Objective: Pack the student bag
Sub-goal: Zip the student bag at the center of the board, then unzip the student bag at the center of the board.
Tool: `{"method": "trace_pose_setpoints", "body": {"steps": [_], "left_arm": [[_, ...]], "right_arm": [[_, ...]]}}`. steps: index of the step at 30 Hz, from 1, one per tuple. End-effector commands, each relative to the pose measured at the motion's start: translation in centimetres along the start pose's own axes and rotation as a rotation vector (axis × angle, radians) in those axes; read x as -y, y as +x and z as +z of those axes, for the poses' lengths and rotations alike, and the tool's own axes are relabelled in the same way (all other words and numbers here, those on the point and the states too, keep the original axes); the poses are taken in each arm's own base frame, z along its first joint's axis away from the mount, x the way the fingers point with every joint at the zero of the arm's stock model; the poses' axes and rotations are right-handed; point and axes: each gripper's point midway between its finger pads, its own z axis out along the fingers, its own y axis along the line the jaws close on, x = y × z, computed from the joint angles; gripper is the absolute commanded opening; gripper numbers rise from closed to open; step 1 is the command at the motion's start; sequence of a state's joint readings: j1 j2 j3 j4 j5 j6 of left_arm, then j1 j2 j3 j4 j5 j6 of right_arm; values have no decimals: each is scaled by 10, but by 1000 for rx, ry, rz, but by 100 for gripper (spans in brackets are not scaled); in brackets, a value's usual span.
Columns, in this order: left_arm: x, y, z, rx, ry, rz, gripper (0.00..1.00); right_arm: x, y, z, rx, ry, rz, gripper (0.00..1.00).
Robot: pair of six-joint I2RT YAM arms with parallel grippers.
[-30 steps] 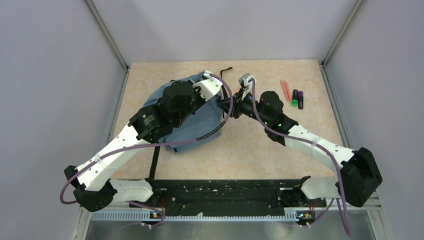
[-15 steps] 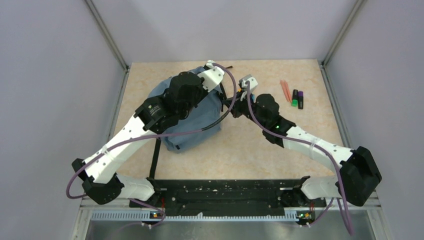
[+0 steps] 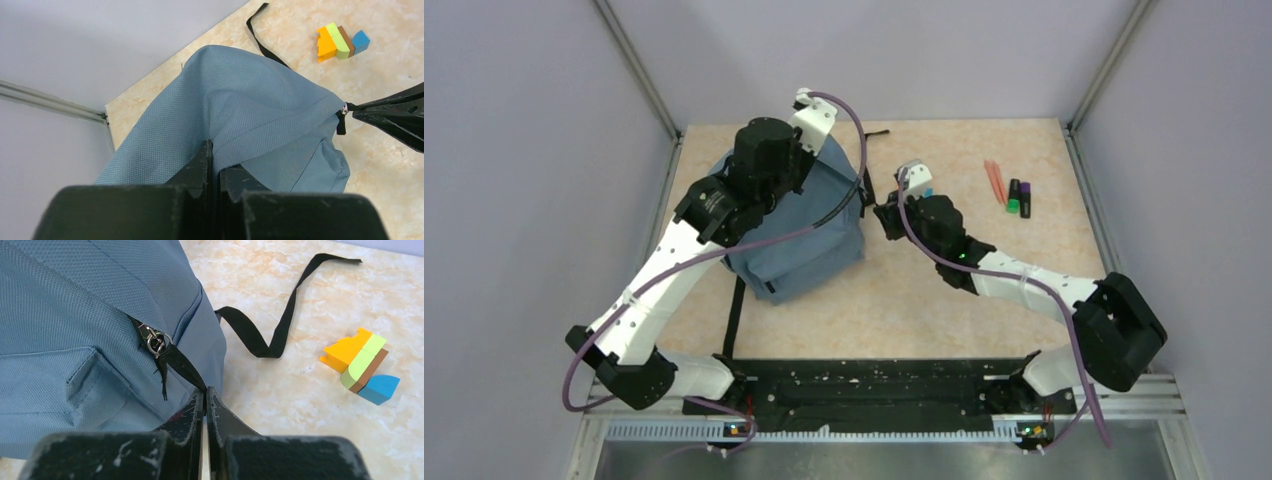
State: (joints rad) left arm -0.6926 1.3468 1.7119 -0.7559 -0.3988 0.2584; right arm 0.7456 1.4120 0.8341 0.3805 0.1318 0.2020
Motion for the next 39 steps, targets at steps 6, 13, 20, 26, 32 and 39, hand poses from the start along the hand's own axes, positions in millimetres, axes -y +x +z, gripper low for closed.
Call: {"method": "trace_pose_setpoints", "body": {"steps": [6, 13, 20, 26, 32, 39], "left_arm": [[-54, -41, -26, 274, -135, -239, 0], [-50, -28, -11, 263, -139, -274, 0], [-48, -20, -7, 257, -135, -287, 0], [-45, -18, -5, 266, -121, -299, 0], [-43, -11, -2, 258, -108, -311, 0], [-46, -5, 0, 256, -114, -329, 0]], "right_arm": [[-24, -16, -37, 100, -156, -29, 56], [-95, 2, -75, 246, -361, 50, 60], [-186, 24, -69, 254, -483, 26, 60], [-238, 41, -48, 252, -509, -20, 56], [-262, 62, -31, 229, -504, -101, 51], [-269, 79, -4, 220, -463, -215, 46]]}}
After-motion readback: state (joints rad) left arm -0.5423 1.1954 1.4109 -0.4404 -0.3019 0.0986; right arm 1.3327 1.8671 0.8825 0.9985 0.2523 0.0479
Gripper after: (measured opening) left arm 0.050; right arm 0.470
